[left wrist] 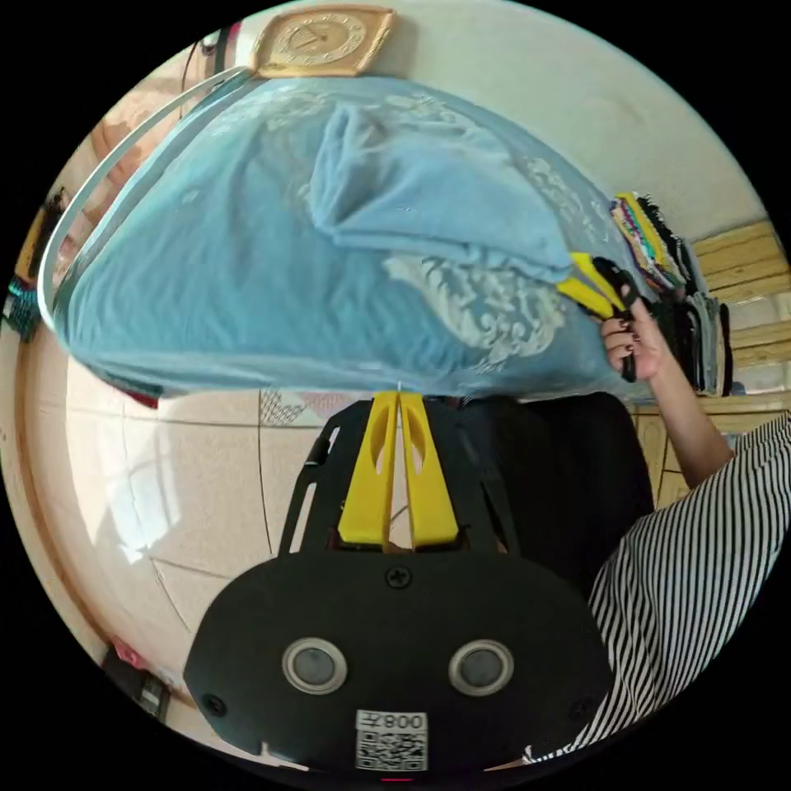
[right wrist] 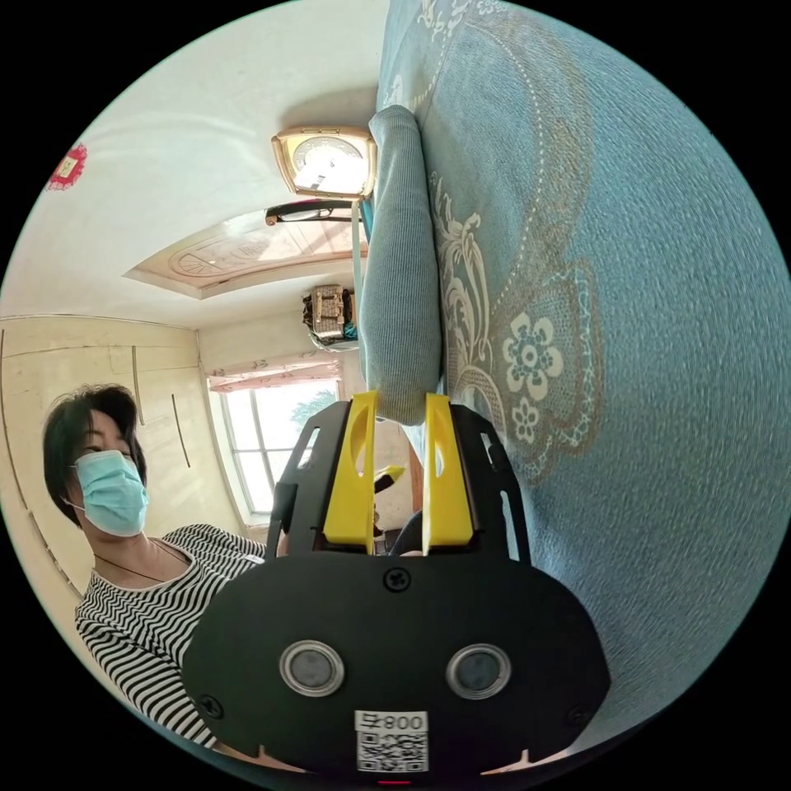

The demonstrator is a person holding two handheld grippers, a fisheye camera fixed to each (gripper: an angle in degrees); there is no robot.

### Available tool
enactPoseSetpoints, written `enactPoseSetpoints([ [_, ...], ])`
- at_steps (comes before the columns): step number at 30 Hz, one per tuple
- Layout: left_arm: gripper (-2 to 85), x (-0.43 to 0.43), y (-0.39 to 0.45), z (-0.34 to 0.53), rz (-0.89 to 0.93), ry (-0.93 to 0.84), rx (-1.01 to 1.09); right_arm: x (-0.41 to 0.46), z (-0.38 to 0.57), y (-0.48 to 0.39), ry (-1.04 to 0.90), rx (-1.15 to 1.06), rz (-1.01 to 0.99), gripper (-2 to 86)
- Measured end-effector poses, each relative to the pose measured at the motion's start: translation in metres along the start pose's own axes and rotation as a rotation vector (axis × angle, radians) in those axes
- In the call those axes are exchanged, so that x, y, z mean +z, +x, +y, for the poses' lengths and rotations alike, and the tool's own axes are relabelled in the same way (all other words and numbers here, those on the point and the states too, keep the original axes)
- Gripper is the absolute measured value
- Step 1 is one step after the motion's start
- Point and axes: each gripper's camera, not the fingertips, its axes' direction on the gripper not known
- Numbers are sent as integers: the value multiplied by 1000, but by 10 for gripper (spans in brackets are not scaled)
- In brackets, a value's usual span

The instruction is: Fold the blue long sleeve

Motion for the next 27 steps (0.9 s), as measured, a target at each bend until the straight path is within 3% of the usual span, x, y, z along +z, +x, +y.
enactPoseSetpoints([
  [2,53,15,-40,21,18,-100,-112,2,1,1,-2,-1,-2,96],
  [7,119,18,-86,30,196,-69,-211,5,2,-2,2,-18,25,108],
  [9,114,19,-98,28,216,-65,-254,6,1,-3,8,-22,37,110],
  [11,86,20,-116,25,368,-21,-274,5,0,-4,19,-26,50,111],
  [15,50,21,-135,20,334,-52,-328,13,-2,-2,9,-34,62,112],
  [18,38,16,-149,19,487,15,-358,29,0,-7,-34,-72,98,110],
  [20,35,18,-150,14,398,-60,-347,38,3,-5,-59,-78,119,110],
  [22,51,20,-160,19,463,-57,-370,43,7,6,-63,-58,115,110],
  [24,63,28,-160,17,419,-170,-317,43,9,15,-50,-44,107,110],
  [27,55,20,-169,24,382,-173,-321,46,9,21,-44,-48,117,110],
])
